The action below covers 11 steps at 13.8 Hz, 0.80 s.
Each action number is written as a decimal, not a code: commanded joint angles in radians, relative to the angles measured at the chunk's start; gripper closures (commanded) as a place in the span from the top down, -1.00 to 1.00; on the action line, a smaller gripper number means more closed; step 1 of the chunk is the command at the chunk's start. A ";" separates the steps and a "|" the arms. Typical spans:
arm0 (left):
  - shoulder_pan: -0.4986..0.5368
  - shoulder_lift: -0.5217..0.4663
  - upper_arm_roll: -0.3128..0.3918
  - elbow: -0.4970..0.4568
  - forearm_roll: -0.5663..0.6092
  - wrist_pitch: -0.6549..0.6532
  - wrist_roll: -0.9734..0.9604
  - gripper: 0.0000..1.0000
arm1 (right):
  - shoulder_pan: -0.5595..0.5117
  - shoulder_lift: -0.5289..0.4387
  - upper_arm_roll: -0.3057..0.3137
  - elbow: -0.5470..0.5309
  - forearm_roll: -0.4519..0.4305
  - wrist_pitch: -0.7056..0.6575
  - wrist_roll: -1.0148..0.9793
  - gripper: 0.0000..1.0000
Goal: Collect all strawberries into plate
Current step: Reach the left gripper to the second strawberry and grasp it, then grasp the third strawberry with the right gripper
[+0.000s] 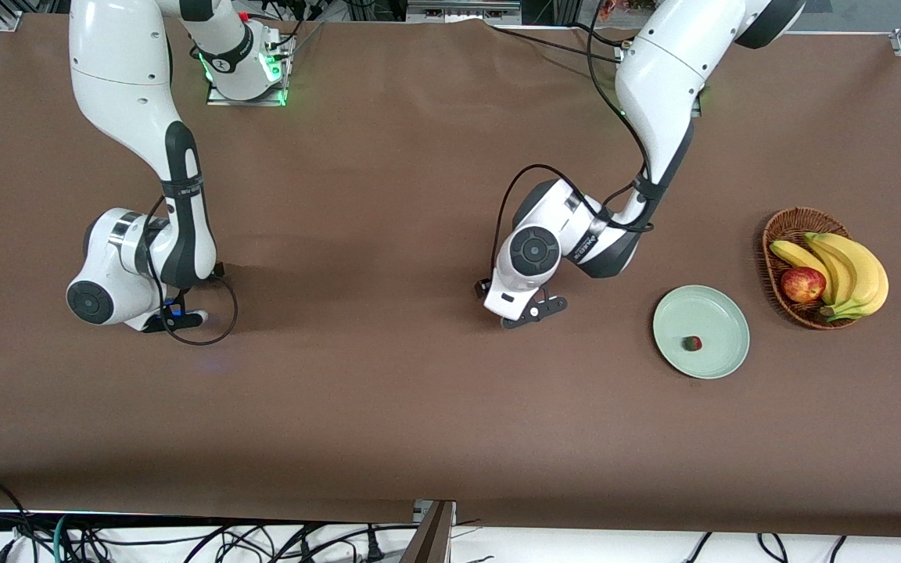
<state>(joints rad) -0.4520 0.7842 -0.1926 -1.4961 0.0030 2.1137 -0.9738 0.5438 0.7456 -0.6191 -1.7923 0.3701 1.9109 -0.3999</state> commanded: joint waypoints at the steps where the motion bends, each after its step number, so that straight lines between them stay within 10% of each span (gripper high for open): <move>1: -0.036 0.015 0.008 -0.024 -0.017 0.006 -0.009 1.00 | 0.008 -0.043 0.001 -0.050 0.009 0.020 -0.014 0.18; 5: -0.037 0.041 0.012 -0.024 -0.006 0.006 -0.008 1.00 | 0.008 -0.041 0.001 -0.050 0.021 0.016 -0.013 -0.24; 8: -0.031 0.036 0.013 -0.023 -0.006 0.005 -0.005 -0.37 | 0.011 -0.041 0.002 -0.044 0.021 0.008 -0.007 -0.65; 11: -0.030 0.032 0.016 -0.018 -0.006 0.005 -0.003 -0.43 | 0.013 -0.043 0.009 -0.007 0.058 0.002 0.004 -0.76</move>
<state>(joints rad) -0.4805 0.8210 -0.1856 -1.5116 0.0028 2.1174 -0.9774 0.5507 0.7388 -0.6164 -1.7921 0.3945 1.9111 -0.3993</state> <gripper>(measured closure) 0.524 0.683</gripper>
